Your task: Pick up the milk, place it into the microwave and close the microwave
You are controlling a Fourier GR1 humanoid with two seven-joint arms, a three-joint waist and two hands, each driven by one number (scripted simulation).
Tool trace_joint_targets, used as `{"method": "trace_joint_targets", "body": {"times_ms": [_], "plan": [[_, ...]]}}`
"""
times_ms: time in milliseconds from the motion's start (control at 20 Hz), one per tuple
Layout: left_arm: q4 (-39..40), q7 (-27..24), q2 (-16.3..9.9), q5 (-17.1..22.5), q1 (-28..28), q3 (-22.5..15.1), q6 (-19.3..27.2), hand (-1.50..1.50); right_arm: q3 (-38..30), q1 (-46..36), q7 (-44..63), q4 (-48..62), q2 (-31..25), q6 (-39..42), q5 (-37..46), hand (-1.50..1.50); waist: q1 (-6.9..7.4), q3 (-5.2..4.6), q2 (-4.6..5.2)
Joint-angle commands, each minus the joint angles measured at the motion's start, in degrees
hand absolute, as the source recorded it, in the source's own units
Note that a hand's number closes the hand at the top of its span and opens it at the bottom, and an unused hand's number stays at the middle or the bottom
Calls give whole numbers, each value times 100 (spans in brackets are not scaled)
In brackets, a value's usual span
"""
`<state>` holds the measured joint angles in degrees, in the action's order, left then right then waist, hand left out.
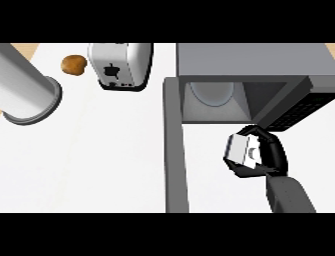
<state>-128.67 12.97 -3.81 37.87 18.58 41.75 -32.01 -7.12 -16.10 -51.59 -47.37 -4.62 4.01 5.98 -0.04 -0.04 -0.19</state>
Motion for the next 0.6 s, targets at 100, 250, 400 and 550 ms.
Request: {"method": "trace_joint_targets", "body": {"times_ms": [100, 250, 400, 550], "plan": [[81, 16, -2, 244, 172, 227, -143, -150, 389, 123, 1339, -1560, 328, -490, 108, 150, 6, -1, -5], [-96, 357, -280, 484, 10, 244, 90, -150, 281, -87, 1533, -1548, 211, -645, 129, 150, 28, 3, 8], [549, -69, -296, 330, -79, 420, -307, -150, 533, -537, 1993, -1530, 453, -996, 154, 150, 50, 2, 13], [600, 96, -361, 57, -475, 198, 9, -150, 590, -823, 2546, -1705, 276, -1209, 426, 150, 16, 2, 17]]}}
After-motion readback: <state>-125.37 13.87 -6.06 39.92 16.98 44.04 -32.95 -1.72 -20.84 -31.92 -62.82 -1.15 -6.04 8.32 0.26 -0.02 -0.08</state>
